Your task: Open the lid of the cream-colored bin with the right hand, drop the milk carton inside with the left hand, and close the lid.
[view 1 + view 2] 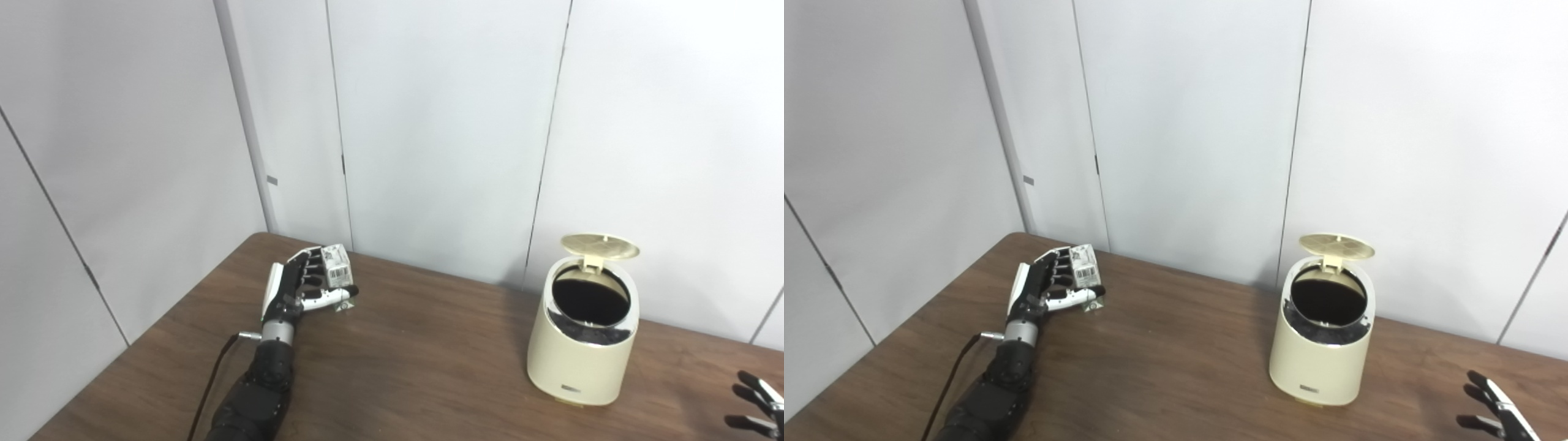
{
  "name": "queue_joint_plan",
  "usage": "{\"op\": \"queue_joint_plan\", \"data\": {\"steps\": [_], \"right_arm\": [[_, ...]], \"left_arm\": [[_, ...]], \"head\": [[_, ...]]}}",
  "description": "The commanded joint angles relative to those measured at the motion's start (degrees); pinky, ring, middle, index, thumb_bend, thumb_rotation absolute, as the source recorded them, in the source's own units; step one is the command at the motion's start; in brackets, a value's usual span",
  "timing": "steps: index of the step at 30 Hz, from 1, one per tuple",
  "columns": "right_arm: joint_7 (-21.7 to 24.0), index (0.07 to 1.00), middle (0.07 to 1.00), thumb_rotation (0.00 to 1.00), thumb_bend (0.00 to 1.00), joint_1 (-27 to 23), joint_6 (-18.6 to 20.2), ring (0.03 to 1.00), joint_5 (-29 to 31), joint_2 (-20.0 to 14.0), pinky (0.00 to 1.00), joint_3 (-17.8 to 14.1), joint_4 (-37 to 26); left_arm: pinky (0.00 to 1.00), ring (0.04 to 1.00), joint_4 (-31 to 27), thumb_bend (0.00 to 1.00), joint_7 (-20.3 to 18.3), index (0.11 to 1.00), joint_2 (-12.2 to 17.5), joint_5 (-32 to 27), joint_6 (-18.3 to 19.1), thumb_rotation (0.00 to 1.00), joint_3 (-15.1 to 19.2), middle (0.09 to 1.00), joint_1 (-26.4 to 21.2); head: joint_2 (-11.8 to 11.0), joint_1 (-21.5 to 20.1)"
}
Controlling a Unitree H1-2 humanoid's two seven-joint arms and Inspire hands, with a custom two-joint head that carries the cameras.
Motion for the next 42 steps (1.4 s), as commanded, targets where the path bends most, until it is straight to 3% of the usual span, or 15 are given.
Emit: {"op": "queue_joint_plan", "data": {"steps": [1,6,11,13,15,30,36,39,42], "right_arm": [[-0.1,0.927,0.902,0.58,0.95,-0.9,-0.2,0.769,0.6,-1.2,0.42,-1.0,-2.5],[0.0,0.923,0.898,0.57,0.94,-0.5,-0.4,0.762,0.6,-1.4,0.42,-1.3,-2.6],[0.2,0.919,0.894,0.59,0.93,-0.1,-0.1,0.761,0.9,-1.2,0.44,-1.5,-3.0],[0.3,0.918,0.893,0.60,0.93,0.1,0.1,0.760,1.0,-1.2,0.44,-1.6,-3.1],[0.4,0.919,0.897,0.59,0.93,0.3,0.4,0.764,1.2,-1.2,0.44,-1.7,-3.3],[0.3,0.916,0.896,0.59,0.93,0.6,0.3,0.761,1.2,-0.5,0.47,-1.9,-2.7],[-0.4,0.921,0.900,0.57,0.91,0.2,-0.1,0.770,0.3,0.4,0.49,-1.3,-1.8],[-0.9,0.918,0.896,0.52,0.88,-0.4,-0.4,0.769,-0.4,1.0,0.49,-1.0,-1.1],[-1.1,0.930,0.902,0.45,0.84,-1.2,-0.2,0.800,-0.8,1.7,0.56,-0.6,-1.1]], "left_arm": [[0.64,0.687,-0.1,0.98,0.6,0.751,0.9,-0.3,-1.8,0.17,-0.1,0.719,-2.0],[0.66,0.694,-0.3,0.96,0.7,0.751,0.6,-0.7,-1.8,0.17,0.1,0.719,-1.9],[0.47,0.505,-1.5,0.87,2.6,0.598,-0.4,-1.7,-1.8,0.01,1.5,0.539,-1.8],[0.42,0.455,-1.6,0.62,3.7,0.556,-0.4,-1.4,-1.8,0.00,1.2,0.479,-1.9],[0.37,0.417,-1.9,0.54,4.4,0.528,-0.3,-1.0,-1.8,0.00,0.7,0.453,-1.8],[0.36,0.417,-4.4,0.52,3.7,0.503,-0.7,-1.9,-1.8,0.00,0.5,0.465,-1.2],[0.39,0.435,-7.8,0.50,2.0,0.502,-1.2,-2.3,-1.8,0.00,-0.1,0.496,-0.5],[0.41,0.438,-11.2,0.50,1.0,0.505,-1.5,-2.3,-1.8,0.00,-0.6,0.497,0.0],[0.41,0.440,-15.9,0.50,-1.6,0.503,-2.4,-3.3,-1.8,0.00,-0.8,0.492,0.4]], "head": [[0.1,0.0],[0.3,0.2],[0.6,0.0],[0.8,0.1],[0.9,0.2],[0.9,0.6],[0.7,-3.3],[0.6,-5.5],[0.4,-7.9]]}}
